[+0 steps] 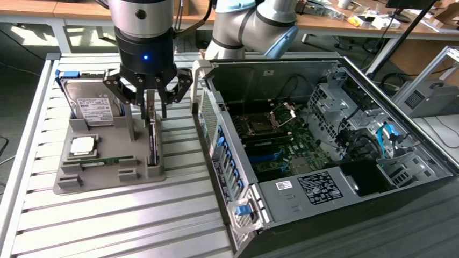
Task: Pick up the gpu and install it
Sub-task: 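Pick up the gpu and move the gpu toward the slot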
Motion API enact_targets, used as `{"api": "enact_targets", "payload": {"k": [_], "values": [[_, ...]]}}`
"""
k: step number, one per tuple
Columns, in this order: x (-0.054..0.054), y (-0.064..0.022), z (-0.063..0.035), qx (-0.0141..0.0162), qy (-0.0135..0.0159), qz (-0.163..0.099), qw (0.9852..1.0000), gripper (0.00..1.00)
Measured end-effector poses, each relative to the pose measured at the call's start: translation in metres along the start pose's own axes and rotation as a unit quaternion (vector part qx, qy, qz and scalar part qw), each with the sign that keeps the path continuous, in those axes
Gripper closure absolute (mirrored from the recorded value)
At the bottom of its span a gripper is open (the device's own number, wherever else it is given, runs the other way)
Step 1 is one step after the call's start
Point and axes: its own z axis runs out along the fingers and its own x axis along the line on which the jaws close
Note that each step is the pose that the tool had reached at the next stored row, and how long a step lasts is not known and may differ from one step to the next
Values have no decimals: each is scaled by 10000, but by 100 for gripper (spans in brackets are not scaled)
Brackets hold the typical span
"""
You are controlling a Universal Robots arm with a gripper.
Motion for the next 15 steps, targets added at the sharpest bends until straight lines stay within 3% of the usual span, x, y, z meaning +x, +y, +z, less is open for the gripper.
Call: {"api": "enact_targets", "payload": {"k": [15], "values": [[1, -2, 39, 0, 0, 0, 10000, 58]]}}
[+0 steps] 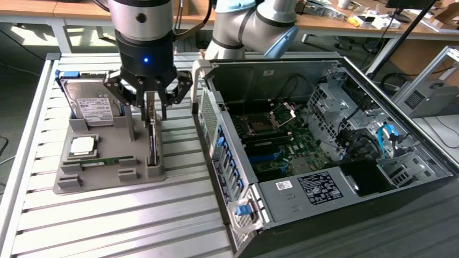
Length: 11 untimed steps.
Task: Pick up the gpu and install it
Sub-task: 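Pick up the gpu and move the gpu toward the slot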
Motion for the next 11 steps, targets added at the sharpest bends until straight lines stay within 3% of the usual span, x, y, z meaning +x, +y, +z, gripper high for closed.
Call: {"api": "enact_targets", "payload": {"k": [11], "values": [[1, -1, 28, 0, 0, 0, 10000, 58]]}}
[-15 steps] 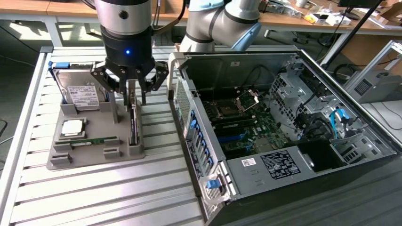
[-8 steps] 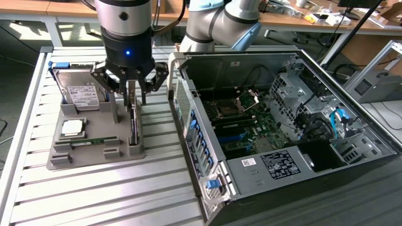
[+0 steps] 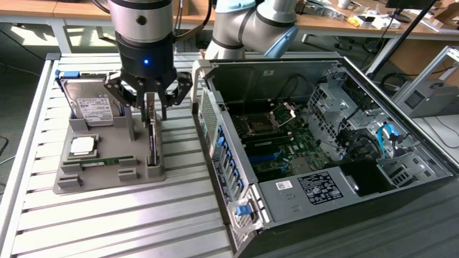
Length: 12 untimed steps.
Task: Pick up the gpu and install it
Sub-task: 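Pick up the gpu and move the gpu toward the slot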
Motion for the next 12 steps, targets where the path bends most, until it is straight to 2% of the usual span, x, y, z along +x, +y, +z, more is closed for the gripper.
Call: {"api": "enact_targets", "payload": {"k": [12], "values": [[1, -2, 34, 0, 0, 0, 10000, 58]]}}
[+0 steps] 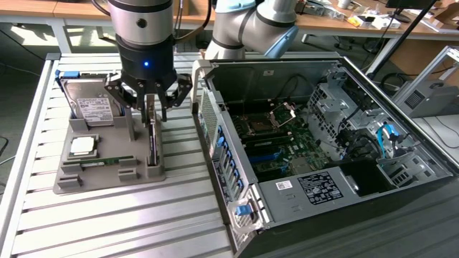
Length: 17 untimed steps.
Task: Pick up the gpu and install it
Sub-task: 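Pick up the gpu and move the gpu toward the slot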
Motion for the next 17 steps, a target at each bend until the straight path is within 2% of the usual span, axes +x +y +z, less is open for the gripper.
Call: {"api": "enact_targets", "payload": {"k": [17], "values": [[1, -2, 46, 0, 0, 0, 10000, 58]]}}
